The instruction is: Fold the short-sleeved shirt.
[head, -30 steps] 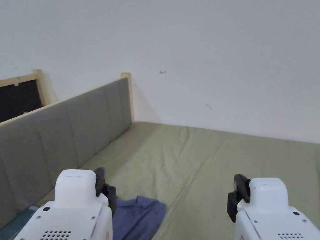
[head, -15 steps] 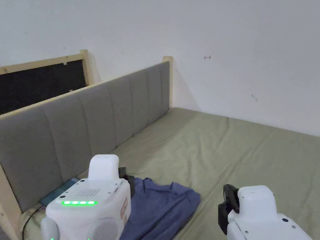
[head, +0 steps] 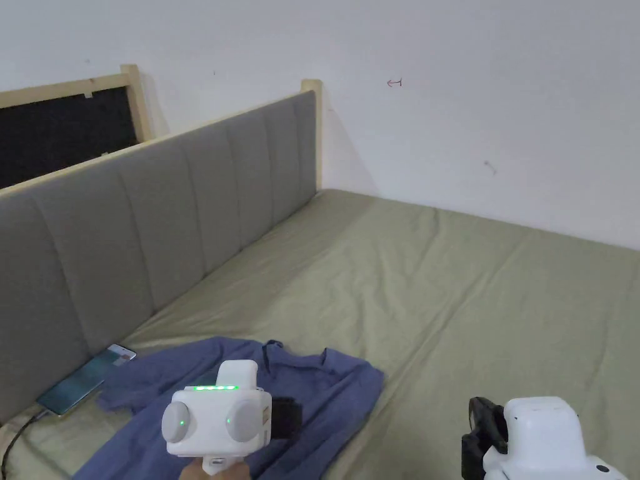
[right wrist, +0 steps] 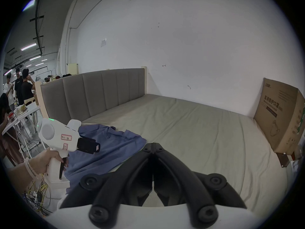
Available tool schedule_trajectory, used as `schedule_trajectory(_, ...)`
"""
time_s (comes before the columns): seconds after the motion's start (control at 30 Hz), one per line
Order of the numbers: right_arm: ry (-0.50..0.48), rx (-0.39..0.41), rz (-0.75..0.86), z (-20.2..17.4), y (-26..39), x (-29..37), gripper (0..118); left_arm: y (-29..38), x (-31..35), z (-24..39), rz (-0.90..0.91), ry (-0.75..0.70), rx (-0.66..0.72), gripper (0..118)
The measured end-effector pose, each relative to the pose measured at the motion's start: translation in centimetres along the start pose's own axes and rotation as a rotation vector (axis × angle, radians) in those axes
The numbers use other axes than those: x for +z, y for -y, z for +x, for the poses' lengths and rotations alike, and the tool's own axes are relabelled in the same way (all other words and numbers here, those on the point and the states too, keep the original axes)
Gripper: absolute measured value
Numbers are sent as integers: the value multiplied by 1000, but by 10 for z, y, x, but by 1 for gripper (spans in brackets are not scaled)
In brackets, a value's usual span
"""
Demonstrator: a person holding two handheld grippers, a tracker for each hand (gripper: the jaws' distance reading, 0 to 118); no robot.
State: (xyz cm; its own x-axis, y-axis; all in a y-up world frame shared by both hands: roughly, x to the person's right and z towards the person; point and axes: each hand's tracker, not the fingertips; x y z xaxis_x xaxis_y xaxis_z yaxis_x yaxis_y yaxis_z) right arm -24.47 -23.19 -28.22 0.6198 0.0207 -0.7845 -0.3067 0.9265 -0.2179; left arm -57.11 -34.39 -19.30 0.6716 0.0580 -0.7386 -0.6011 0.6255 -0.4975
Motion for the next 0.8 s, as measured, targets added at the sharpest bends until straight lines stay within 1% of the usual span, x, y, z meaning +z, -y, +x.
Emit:
schedule_trajectory(0.1, 20, -5, -25, 3, 4, -3, 0, -6, -2, 4, -3, 11, -1, 116)
schedule_trajectory(0.17, 19, -19, -47, 5, 8, -4, 0, -7, -9, 9, -41, 3, -11, 116)
schedule_trajectory(0.23, 23, -20, -58, 6, 12, -5, 0, -3, -23, 10, -74, 39, -10, 116)
schedule_trajectory(0.27, 28, -13, -67, 6, 13, -6, 0, 0, -33, 12, -131, 41, -7, 115)
schedule_trajectory(0.3, 33, -8, -74, 6, 15, -7, 0, 4, -44, 14, -190, 51, 9, 109)
schedule_trajectory(0.33, 36, -8, -83, 7, 16, -8, 0, 10, -52, 16, -241, 75, 24, 95)
schedule_trajectory(0.37, 36, -18, -98, 9, 17, -9, 0, 19, -60, 17, -259, 52, 37, 94)
schedule_trajectory(0.4, 34, -31, -113, 12, 17, -11, 0, 22, -52, 19, -165, 10, 16, 92)
schedule_trajectory(0.43, 30, -47, -128, 14, 18, -13, 0, 19, -50, 25, -171, 6, -10, 87)
schedule_trajectory(0.47, 31, -58, -127, 17, 19, -13, 0, 17, -48, 26, -180, 17, -9, 73)
schedule_trajectory(0.5, 35, -64, -128, 19, 20, -13, 0, 14, -46, 24, -179, 22, -5, 55)
schedule_trajectory(0.53, 40, -67, -135, 20, 20, -13, 0, 12, -44, 21, -173, 21, 9, 31)
schedule_trajectory(0.57, 44, -71, -138, 22, 20, -13, 0, 9, -43, 18, -163, 6, 43, 3)
schedule_trajectory(0.63, 54, -83, -138, 26, 22, -10, 0, 8, -47, 9, -188, -71, 48, 3)
schedule_trajectory(0.67, 57, -87, -142, 28, 22, -9, 0, 8, -47, 5, -204, 31, 104, 3)
schedule_trajectory(0.7, 63, -91, -147, 29, 23, -8, 0, 6, -43, 2, -189, 15, 104, 3)
schedule_trajectory(0.8, 77, -117, -164, 36, 26, -7, 0, -1, -39, -1, -202, 36, 130, 3)
